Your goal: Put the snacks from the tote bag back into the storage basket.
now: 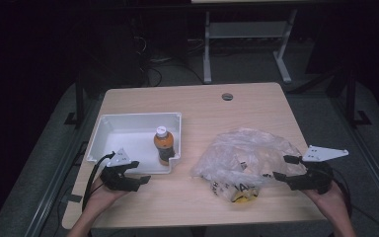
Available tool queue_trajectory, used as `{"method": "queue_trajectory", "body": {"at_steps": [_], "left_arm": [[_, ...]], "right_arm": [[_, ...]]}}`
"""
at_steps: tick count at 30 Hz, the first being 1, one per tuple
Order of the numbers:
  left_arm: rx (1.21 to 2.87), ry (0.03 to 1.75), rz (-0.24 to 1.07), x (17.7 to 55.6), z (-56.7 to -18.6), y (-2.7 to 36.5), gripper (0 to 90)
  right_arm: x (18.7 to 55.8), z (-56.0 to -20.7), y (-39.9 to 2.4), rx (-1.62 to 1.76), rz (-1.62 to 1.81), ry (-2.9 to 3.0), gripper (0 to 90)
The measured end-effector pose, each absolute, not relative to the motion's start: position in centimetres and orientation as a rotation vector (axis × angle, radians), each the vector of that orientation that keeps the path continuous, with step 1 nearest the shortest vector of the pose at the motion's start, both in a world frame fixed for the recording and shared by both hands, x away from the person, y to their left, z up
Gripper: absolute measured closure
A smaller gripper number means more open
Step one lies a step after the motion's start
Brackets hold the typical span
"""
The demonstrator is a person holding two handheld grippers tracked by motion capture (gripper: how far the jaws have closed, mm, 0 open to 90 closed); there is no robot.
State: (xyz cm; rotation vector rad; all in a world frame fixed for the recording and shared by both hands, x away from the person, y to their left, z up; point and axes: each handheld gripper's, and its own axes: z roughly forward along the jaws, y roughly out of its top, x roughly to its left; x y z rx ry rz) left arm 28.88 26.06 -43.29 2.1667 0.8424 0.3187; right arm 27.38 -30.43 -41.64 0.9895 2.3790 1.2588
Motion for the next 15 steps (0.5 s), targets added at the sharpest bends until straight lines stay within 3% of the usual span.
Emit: {"method": "queue_trajectory", "body": {"at_steps": [15], "left_arm": [[2.154, 0.824, 0.356, 27.5, -44.1, 25.9, 27.2]], "right_arm": [[26.9, -41.7, -30.8, 0.983, 1.258, 2.376, 23.8]]}}
